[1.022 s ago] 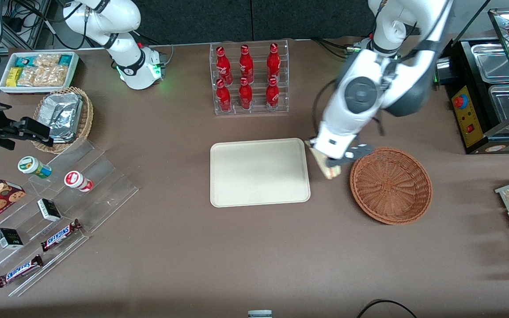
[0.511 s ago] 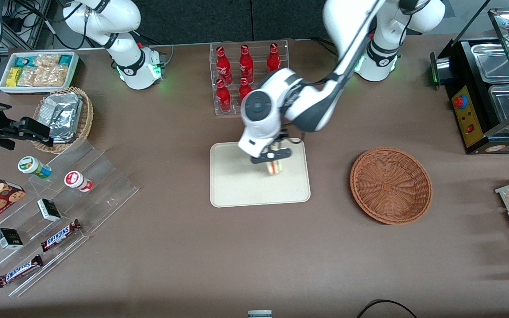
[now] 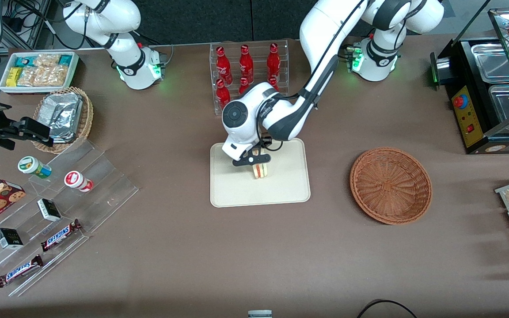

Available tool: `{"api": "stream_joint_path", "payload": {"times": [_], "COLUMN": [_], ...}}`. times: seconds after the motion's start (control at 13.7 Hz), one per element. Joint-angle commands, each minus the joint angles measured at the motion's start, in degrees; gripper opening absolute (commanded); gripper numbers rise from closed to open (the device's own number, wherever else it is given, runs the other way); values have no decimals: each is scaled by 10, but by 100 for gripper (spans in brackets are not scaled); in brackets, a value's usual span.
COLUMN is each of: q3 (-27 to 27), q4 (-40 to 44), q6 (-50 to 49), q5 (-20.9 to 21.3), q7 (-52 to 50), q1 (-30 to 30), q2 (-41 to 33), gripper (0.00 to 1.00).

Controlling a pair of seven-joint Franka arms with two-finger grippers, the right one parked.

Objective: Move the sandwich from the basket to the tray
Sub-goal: 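Carry the sandwich with the left gripper over the cream tray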

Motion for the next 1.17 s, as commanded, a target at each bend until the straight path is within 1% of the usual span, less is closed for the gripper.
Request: {"api": "stream_joint_path", "payload": {"times": [0.0, 0.15, 0.51, 0.58, 0.66, 0.73, 0.8, 0.88, 0.95, 1.09], "q3": [7, 7, 6, 6, 5, 6, 5, 6, 6, 7], "q4": [16, 11, 10, 10, 10, 11, 11, 11, 13, 16], "q6": [-3, -2, 9, 9, 9, 9, 9, 9, 9, 2], "q5": [29, 42, 41, 41, 41, 40, 40, 41, 38, 36], "q7": [5, 34, 53, 53, 53, 53, 53, 53, 51, 42], "q1": [-5, -2, -6, -6, -11, -12, -12, -12, -11, -9], "q2": [9, 8, 20, 21, 22, 22, 22, 21, 19, 6], "gripper": [17, 17, 16, 17, 21, 28, 51, 87, 100, 100]}}
